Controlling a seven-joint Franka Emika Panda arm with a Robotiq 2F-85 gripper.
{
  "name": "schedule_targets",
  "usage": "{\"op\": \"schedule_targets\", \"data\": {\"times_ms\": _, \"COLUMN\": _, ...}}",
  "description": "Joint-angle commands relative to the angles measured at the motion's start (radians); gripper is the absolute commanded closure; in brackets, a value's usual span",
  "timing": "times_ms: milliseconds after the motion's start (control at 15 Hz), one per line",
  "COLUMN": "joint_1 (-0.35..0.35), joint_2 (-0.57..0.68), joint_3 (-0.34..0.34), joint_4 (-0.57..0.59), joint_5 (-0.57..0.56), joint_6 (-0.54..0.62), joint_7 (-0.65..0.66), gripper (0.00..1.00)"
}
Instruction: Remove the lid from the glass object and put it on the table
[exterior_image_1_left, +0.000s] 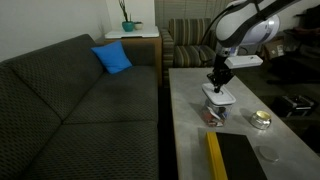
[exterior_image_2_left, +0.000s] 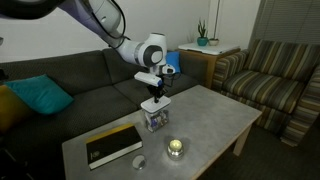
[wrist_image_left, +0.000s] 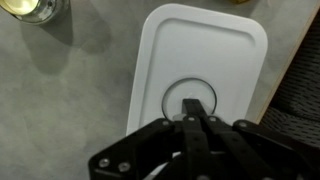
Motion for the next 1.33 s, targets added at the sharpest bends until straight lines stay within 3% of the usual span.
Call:
{"op": "schedule_targets", "data": {"times_ms": 0, "joint_1": -0.022, "joint_2": 0.072, "joint_3": 0.049, "joint_4": -0.005, "joint_5": 0.033, "joint_6": -0.035, "joint_7": -0.046, "gripper": 1.00}}
{"op": "schedule_targets", "data": {"times_ms": 67, "joint_1": -0.022, "joint_2": 0.107, "joint_3": 0.052, "joint_4": 0.051, "joint_5": 0.035, "joint_6": -0.066, "joint_7": -0.049, "gripper": 1.00}}
{"op": "schedule_targets", "data": {"times_ms": 200, "joint_1": -0.025, "joint_2": 0.017, "joint_3": 0.044, "joint_4": -0.086, "joint_5": 0.042, "joint_6": -0.021, "joint_7": -0.042, "gripper": 1.00}}
{"op": "schedule_targets", "data": {"times_ms": 333, "joint_1": -0.017, "joint_2": 0.069, "joint_3": 0.032, "joint_4": 0.026, "joint_5": 0.032, "joint_6": -0.070, "joint_7": -0.024, "gripper": 1.00}}
{"op": "schedule_targets", "data": {"times_ms": 467, "joint_1": -0.009, "joint_2": 0.026, "joint_3": 0.016, "joint_4": -0.013, "joint_5": 0.021, "joint_6": -0.070, "joint_7": -0.017, "gripper": 1.00}}
{"op": "schedule_targets", "data": {"times_ms": 800, "joint_1": 0.010, "joint_2": 0.019, "joint_3": 0.002, "joint_4": 0.037, "joint_5": -0.005, "joint_6": -0.115, "joint_7": -0.021, "gripper": 1.00}}
{"op": "schedule_targets", "data": {"times_ms": 1267, "joint_1": 0.011, "joint_2": -0.022, "joint_3": 0.018, "joint_4": 0.011, "joint_5": -0.015, "joint_6": -0.175, "joint_7": -0.059, "gripper": 1.00}}
